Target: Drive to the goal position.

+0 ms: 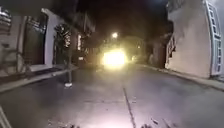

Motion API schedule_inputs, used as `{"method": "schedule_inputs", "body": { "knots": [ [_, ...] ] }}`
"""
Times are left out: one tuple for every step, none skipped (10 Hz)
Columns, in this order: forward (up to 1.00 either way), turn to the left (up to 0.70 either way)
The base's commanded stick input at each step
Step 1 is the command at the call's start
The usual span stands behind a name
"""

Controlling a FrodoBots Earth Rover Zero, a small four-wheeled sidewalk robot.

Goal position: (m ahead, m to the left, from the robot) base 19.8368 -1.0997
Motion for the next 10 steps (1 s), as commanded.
{"method": "schedule_inputs", "body": {
  "knots": [
    [0.70, 0.00],
    [0.70, 0.00],
    [0.70, 0.02],
    [0.70, 0.27],
    [0.70, 0.35],
    [0.70, 0.35],
    [0.70, 0.35],
    [0.70, 0.35],
    [0.70, 0.35],
    [0.70, 0.31]
  ]
}}
